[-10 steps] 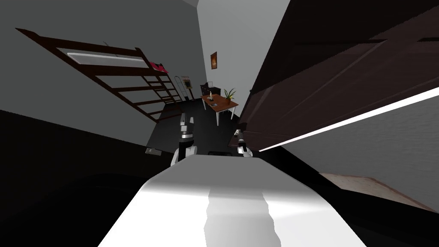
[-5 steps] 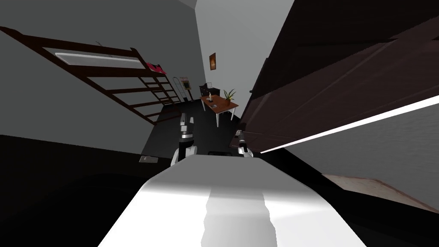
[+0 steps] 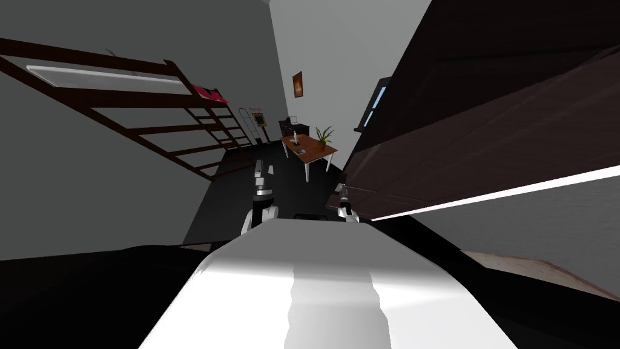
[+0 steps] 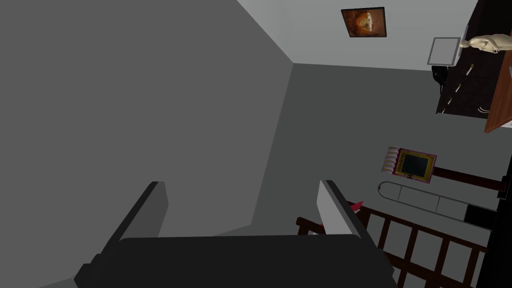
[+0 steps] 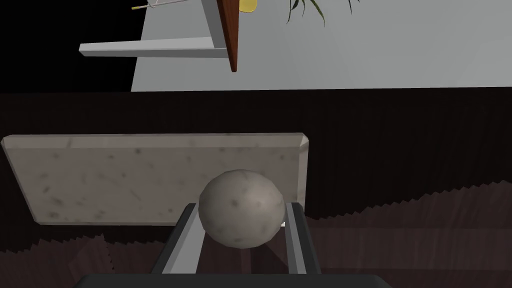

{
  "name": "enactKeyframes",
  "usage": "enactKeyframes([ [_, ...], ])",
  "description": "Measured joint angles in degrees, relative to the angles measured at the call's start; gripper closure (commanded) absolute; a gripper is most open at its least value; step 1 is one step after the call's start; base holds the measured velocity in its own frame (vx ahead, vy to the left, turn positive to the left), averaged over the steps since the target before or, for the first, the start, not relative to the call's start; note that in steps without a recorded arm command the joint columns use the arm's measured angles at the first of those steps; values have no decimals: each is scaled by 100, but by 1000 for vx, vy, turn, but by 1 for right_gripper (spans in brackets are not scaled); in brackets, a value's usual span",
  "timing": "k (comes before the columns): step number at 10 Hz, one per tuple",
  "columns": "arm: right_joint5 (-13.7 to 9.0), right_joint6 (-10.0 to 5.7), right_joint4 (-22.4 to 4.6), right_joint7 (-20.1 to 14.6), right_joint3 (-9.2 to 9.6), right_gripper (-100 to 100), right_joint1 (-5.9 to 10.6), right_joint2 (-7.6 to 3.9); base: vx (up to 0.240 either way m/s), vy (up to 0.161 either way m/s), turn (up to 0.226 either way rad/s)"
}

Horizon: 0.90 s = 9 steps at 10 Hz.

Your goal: Push the door open

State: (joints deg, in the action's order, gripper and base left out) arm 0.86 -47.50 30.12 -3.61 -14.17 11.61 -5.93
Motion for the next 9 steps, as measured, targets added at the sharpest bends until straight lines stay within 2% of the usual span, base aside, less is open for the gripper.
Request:
enactKeyframes([
  [1,-43,-39,-80,24,-69,100,38,-29,185,68,-62],
  [2,-72,29,84,50,-120,100,-56,-9,179,43,-51],
  [4,-132,69,96,89,-216,100,-73,-18,169,47,-39],
  [5,-164,36,15,106,-266,100,-37,-42,159,58,-47],
  [8,-223,31,25,137,-367,100,-76,-59,153,26,-47],
  [9,-255,-5,-107,152,-420,100,-44,-85,228,35,-57],
])
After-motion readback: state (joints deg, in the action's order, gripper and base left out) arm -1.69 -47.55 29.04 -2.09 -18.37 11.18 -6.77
